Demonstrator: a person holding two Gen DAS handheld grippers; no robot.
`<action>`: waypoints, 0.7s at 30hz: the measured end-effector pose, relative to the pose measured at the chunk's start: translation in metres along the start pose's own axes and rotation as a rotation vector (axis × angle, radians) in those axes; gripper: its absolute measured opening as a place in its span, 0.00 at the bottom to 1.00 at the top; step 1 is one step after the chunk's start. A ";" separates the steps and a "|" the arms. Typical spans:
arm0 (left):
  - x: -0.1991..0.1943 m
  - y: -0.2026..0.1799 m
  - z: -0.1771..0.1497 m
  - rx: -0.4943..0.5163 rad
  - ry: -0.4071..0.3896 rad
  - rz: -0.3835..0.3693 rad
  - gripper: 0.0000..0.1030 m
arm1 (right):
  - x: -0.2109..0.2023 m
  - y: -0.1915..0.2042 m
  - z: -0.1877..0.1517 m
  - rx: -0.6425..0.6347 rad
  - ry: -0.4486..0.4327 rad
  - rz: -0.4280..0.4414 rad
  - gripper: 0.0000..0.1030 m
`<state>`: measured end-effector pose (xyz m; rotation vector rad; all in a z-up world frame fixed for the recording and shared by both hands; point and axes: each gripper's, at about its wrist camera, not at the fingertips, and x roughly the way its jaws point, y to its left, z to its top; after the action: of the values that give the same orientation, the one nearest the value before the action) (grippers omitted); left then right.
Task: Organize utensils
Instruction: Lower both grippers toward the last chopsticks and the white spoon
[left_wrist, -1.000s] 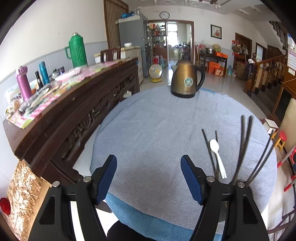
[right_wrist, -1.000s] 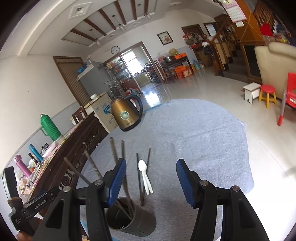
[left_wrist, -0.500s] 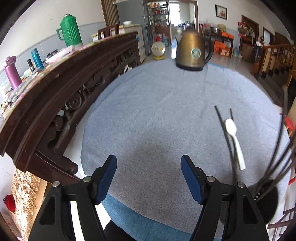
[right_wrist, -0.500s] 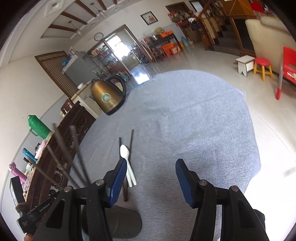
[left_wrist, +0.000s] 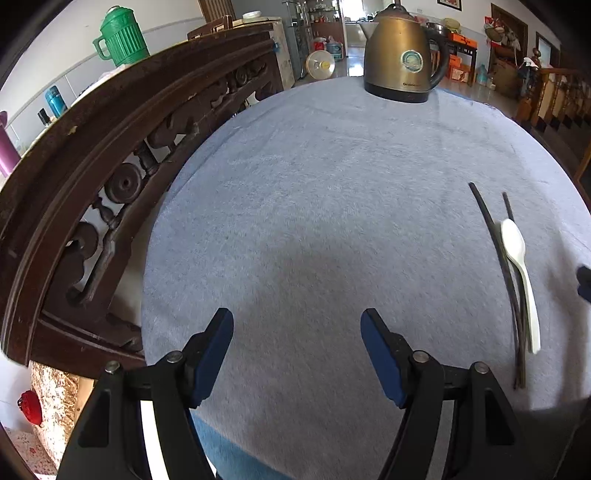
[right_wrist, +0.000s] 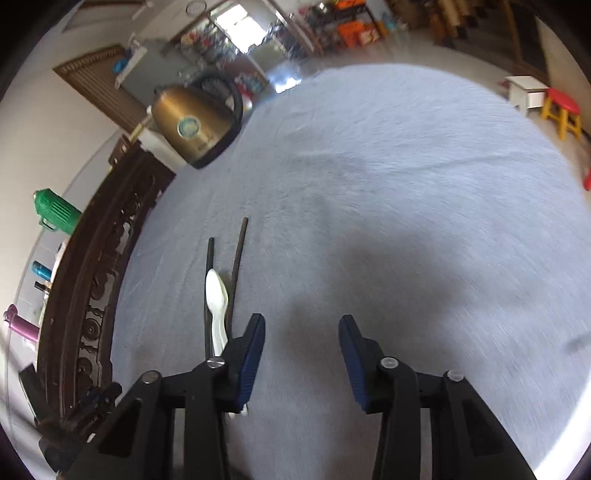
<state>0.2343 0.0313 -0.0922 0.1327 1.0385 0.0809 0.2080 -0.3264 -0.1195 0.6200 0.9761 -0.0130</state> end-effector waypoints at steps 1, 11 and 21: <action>0.003 0.001 0.005 0.002 -0.002 -0.001 0.70 | 0.011 0.008 0.011 -0.016 0.015 0.006 0.40; 0.017 -0.002 0.053 0.028 -0.007 -0.055 0.70 | 0.088 0.079 0.076 -0.144 0.133 -0.100 0.40; 0.034 -0.027 0.085 0.056 0.044 -0.150 0.70 | 0.126 0.094 0.083 -0.186 0.190 -0.238 0.09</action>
<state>0.3250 0.0034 -0.0830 0.1043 1.0914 -0.0814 0.3703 -0.2567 -0.1386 0.3360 1.2163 -0.0740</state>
